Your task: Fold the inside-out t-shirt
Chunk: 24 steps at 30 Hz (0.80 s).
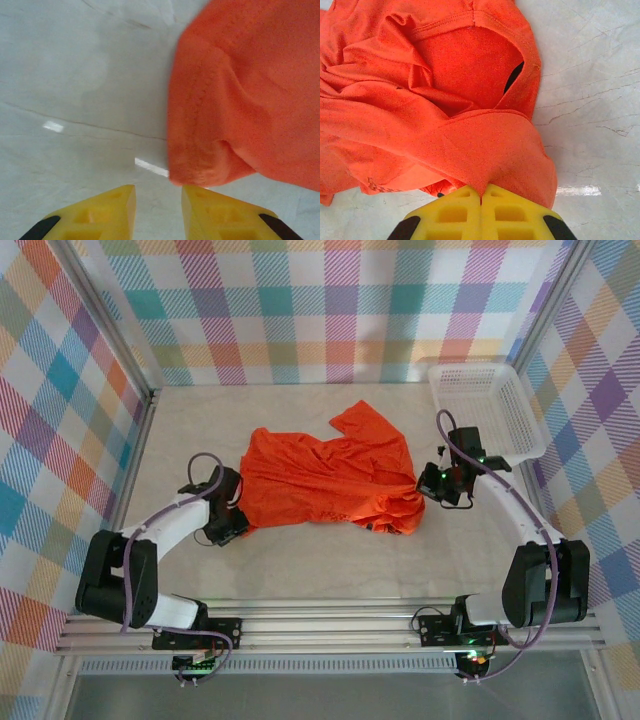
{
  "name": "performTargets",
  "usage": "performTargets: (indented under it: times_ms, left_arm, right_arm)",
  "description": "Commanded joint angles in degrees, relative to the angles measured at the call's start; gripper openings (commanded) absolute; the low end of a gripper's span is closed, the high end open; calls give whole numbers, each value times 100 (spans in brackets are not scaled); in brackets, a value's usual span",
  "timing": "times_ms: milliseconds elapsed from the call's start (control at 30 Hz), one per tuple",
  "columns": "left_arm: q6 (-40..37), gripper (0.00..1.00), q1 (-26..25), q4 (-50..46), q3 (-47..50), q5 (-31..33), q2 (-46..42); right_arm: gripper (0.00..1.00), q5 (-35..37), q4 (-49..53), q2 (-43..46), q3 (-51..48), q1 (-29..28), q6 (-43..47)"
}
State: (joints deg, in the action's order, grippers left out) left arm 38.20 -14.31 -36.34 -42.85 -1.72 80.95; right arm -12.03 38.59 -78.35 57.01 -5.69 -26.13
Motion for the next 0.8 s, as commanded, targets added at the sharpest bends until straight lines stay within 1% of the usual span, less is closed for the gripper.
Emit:
performTargets:
  times_ms: [0, 133, 333, 400, 433, 467, 533, 600, 767]
  left_arm:
    - [256, 31, 77, 812, 201, -705, 166]
    - [285, 32, 77, 988, 181, -666, 249]
    - [162, 34, 77, 880, -15, -130, 752]
    - [153, 34, 78, 946, -54, -58, 901]
    - [153, 30, 82, 1006, -68, -20, 946]
    - [143, 23, 85, 1035, -93, 21, 966]
    - [69, 0, 86, 896, -280, 203, 955]
    - [-65, 0, 94, 526, -627, 452, 838]
    - [-557, 0, 175, -558, -1900, 1398, 152]
  right_arm:
    - [4, -175, -96, -58, 135, 2, -67]
    - [4, -264, -124, -49, 91, -1, -75]
    - [4, -334, -132, -49, 90, 5, -68]
    - [4, -367, -140, -56, 95, 1, -69]
    - [4, -386, -149, -65, 91, 3, -60]
    - [4, -404, -154, -75, 91, 2, -58]
    - [2, -462, -159, -110, 105, 1, -38]
    - [1, -510, -147, -128, 186, 9, -21]
    - [0, -323, 52, -35, 762, 7, 94]
